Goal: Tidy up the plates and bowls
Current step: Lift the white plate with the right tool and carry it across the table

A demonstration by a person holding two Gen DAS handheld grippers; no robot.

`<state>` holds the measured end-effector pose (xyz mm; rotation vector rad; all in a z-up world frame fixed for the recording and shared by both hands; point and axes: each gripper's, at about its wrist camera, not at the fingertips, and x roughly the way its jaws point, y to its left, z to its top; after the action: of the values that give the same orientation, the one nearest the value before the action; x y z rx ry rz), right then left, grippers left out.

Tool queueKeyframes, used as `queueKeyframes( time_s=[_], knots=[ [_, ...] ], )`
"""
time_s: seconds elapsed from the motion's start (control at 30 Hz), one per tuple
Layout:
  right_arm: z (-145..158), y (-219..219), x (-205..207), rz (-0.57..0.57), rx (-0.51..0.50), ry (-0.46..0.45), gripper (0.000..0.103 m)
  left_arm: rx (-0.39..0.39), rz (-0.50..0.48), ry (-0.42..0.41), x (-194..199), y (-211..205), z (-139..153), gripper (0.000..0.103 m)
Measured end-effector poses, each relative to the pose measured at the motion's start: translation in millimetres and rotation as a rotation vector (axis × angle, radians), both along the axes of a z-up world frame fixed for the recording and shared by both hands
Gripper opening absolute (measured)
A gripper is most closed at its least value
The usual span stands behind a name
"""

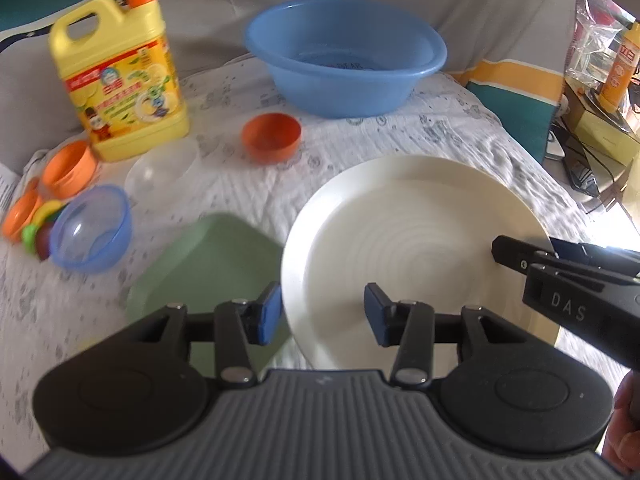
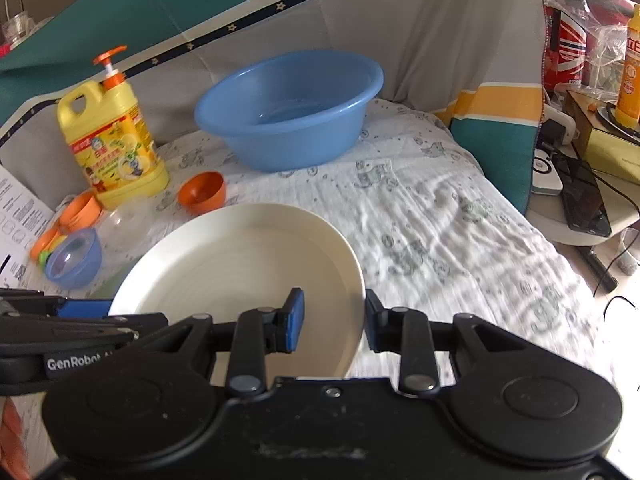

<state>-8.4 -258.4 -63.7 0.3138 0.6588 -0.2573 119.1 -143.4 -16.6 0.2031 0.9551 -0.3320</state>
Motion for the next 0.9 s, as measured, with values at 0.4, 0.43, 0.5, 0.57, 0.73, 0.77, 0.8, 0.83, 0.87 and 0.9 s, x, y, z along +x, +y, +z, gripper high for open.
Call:
queueKeyframes(
  time_s=[0.4, 0.43, 0.5, 0.57, 0.73, 0.77, 0.8, 0.83, 0.87, 0.9],
  knots=[
    [5, 37, -65, 0.016, -0.02, 0.026, 0.031, -0.042, 0.016, -0.002, -69, 31, 5, 0.048],
    [2, 40, -68, 0.018, -0.021, 0.033, 0.031, -0.044, 0.019, 0.001, -73, 32, 3, 0.048],
    [-2, 45, -75, 0.023, -0.02, 0.045, 0.031, -0.05, 0.028, 0.01, -78, 35, 0, 0.048],
    [-5, 49, -80, 0.024, -0.019, 0.054, 0.031, -0.055, 0.033, 0.019, -83, 39, -4, 0.048],
    [-11, 52, -86, 0.026, -0.023, 0.065, 0.031, -0.055, 0.027, 0.023, -94, 42, -12, 0.048],
    [-12, 51, -86, 0.024, -0.023, 0.068, 0.031, -0.05, 0.022, 0.026, -95, 40, -14, 0.048],
    [-13, 50, -86, 0.021, -0.023, 0.071, 0.031, -0.045, 0.018, 0.03, -96, 39, -15, 0.048],
    [-14, 49, -86, 0.018, -0.021, 0.074, 0.031, -0.041, 0.014, 0.033, -95, 37, -17, 0.048],
    [-16, 47, -85, 0.014, -0.018, 0.077, 0.031, -0.038, 0.009, 0.032, -96, 36, -19, 0.048],
    [-19, 46, -85, 0.011, -0.015, 0.078, 0.031, -0.035, 0.004, 0.031, -95, 33, -21, 0.048]
  ],
)
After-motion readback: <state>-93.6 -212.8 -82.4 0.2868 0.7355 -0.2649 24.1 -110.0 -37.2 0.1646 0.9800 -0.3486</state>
